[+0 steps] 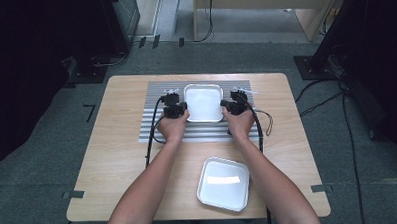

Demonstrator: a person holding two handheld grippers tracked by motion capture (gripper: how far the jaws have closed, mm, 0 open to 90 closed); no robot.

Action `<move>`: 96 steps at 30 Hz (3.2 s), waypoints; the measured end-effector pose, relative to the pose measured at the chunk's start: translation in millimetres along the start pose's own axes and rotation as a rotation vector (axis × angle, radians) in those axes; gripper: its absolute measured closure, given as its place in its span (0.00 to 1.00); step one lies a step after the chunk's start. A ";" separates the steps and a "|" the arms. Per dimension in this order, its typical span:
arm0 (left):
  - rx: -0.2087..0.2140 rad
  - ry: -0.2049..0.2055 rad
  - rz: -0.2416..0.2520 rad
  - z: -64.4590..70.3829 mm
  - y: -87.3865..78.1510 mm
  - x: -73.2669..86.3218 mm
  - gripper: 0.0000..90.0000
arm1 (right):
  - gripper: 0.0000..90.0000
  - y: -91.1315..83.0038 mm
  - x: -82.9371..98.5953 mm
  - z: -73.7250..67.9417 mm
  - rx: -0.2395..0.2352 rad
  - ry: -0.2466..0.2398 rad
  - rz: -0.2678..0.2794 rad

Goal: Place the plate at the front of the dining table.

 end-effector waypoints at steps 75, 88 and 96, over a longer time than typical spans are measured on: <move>0.000 -0.051 -0.128 -20.2 -15.8 18.4 0.75 | 0.92 -5.5 32.3 -6.1 -0.172 0.085 -0.096; -0.026 0.029 -0.064 -20.7 -34.0 14.6 0.21 | 0.62 -29.0 19.9 -6.3 -0.196 0.009 0.029; -0.016 0.094 -0.043 -25.7 -58.6 17.7 0.19 | 0.41 -49.4 18.5 -1.8 -0.213 -0.098 0.034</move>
Point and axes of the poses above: each handheld gripper's, and its own axes: y roughly forward along the jaws, x roughly out of its underside, z roughly to its right, the point moved 3 cm from there along y, roughly forward along the jaws, and after that the axes turned 9 degrees about -y, right-handed, at the moved point
